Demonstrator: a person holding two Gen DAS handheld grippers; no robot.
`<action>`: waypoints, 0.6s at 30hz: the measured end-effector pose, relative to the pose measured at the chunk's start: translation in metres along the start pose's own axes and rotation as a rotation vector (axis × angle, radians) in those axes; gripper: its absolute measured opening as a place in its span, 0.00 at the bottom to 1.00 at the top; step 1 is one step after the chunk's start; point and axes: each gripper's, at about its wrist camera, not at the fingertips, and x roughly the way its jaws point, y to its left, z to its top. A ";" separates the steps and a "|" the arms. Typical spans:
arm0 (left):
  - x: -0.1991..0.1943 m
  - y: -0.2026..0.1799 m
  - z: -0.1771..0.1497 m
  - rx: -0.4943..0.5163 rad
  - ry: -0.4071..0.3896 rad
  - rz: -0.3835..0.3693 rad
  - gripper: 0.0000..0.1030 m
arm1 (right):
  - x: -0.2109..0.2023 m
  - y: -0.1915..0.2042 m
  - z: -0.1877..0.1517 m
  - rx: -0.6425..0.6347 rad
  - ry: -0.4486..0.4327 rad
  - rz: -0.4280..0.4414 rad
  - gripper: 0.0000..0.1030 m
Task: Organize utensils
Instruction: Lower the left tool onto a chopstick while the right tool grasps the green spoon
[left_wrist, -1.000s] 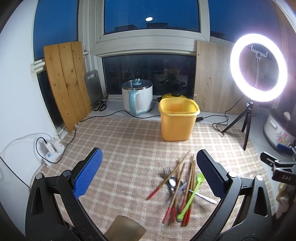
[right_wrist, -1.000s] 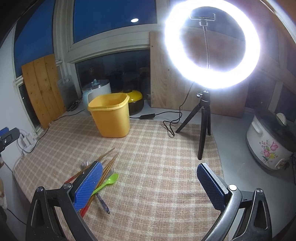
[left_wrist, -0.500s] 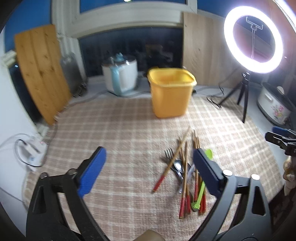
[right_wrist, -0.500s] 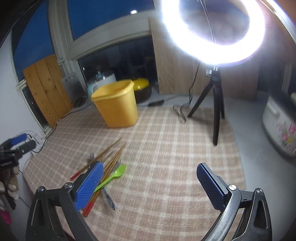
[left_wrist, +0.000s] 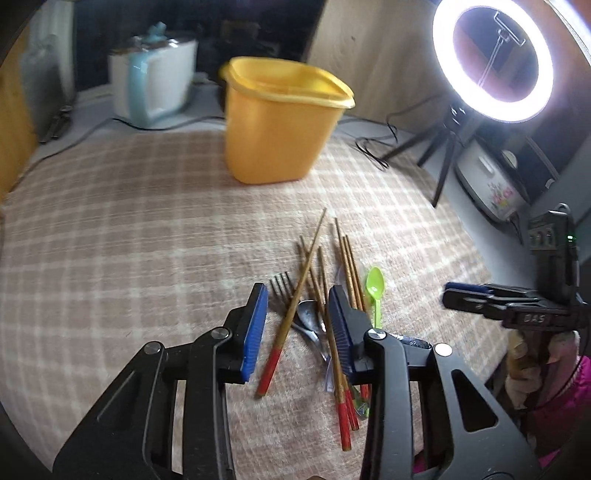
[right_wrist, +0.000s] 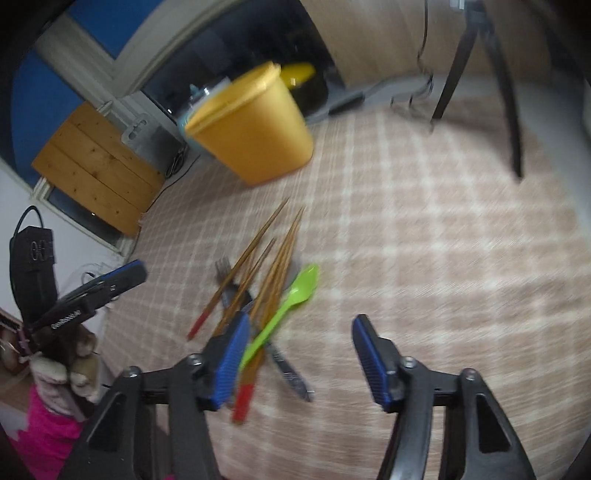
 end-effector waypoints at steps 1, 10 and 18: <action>0.004 0.001 0.002 0.010 0.012 -0.018 0.32 | 0.008 0.001 0.000 0.017 0.016 0.005 0.52; 0.052 -0.001 0.020 0.088 0.158 -0.111 0.28 | 0.051 -0.001 0.007 0.150 0.121 0.022 0.36; 0.078 0.008 0.030 0.052 0.230 -0.143 0.25 | 0.069 -0.004 0.011 0.216 0.161 0.066 0.36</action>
